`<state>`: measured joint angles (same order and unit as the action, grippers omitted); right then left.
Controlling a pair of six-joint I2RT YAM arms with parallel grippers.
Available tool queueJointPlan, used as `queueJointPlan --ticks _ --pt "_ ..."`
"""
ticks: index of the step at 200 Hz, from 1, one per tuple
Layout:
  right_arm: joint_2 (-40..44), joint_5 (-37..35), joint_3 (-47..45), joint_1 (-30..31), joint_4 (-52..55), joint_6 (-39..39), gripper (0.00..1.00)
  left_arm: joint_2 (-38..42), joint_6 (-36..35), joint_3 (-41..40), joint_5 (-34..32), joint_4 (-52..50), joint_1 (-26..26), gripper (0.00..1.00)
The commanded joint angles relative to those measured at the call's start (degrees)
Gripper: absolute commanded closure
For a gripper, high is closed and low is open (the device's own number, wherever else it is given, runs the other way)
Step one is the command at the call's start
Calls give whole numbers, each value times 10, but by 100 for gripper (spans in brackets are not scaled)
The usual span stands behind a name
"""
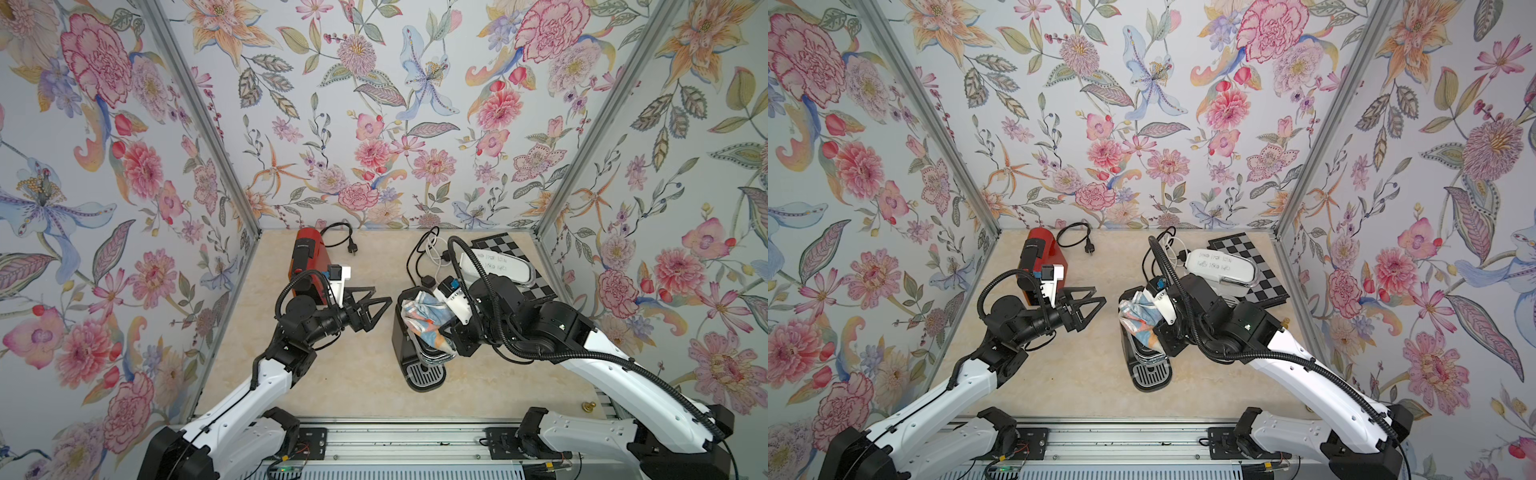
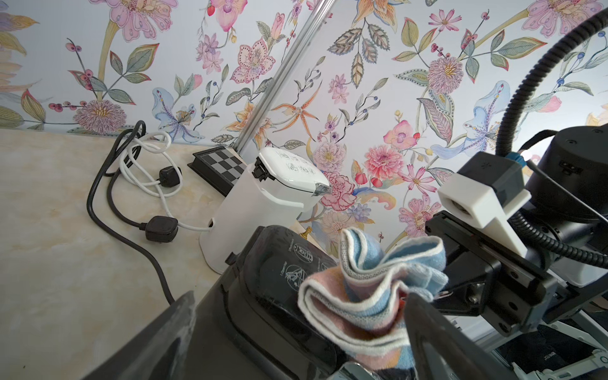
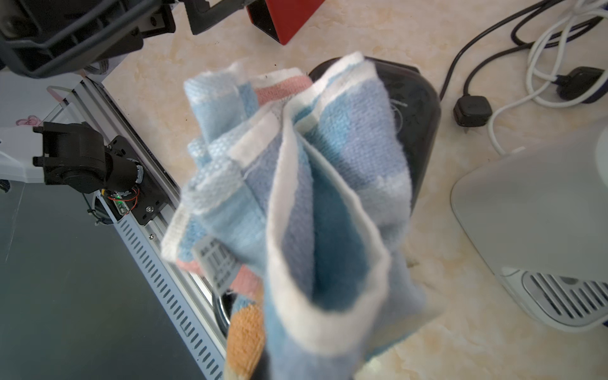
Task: Wipe the surface of a coffee machine
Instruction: Wipe the dirt from the surface of the coffee machine.
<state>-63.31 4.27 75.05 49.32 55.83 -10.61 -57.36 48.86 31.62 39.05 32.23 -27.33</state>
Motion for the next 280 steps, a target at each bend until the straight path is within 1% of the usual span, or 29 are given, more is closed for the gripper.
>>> queueJointPlan --ticks 1,28,38,43,53,74,95,104,130,155,191,213,238,242,252,269,280 --pt "-13 -16 -31 -51 58 3 100 -17 -3 28 13 21 -7 1" --pt "-19 8 -32 -113 14 26 100 -27 -3 26 -7 23 -29 1" --pt "-21 19 -34 -118 -4 30 100 -30 -2 21 -16 26 -35 1" --pt "-22 26 -35 -137 -11 31 100 -31 0 17 -20 30 -37 1" --pt "-24 34 -40 -141 -21 31 100 -36 12 5 -23 49 -40 1" --pt "-18 47 -62 -146 -42 30 100 -56 47 -31 -20 123 -47 1" --pt "-2 79 -93 -150 -81 21 100 -100 110 -71 1 264 -53 1" --pt "5 98 -108 -149 -101 12 100 -123 127 -78 4 306 -57 1" --pt "32 157 -157 -150 -163 -7 100 -179 150 -70 6 376 -84 1" --pt "57 199 -201 -157 -203 -25 100 -207 165 -65 -9 412 -99 1" --pt "71 271 -258 -161 -265 -55 100 -231 171 -60 -14 420 -106 1" --pt "81 301 -294 -148 -321 -86 100 -246 172 -50 -11 420 -106 1" --pt "85 293 -318 -125 -358 -109 100 -261 173 -33 -6 418 -106 1" --pt "86 291 -321 -109 -362 -112 100 -263 173 -29 -5 416 -106 1" --pt "88 288 -329 -103 -370 -118 100 -265 172 -25 -5 411 -106 1" --pt "98 265 -342 -106 -374 -124 100 -263 162 -22 -9 388 -102 1" --pt "106 261 -354 -118 -376 -128 100 -253 141 -18 -22 337 -99 1"
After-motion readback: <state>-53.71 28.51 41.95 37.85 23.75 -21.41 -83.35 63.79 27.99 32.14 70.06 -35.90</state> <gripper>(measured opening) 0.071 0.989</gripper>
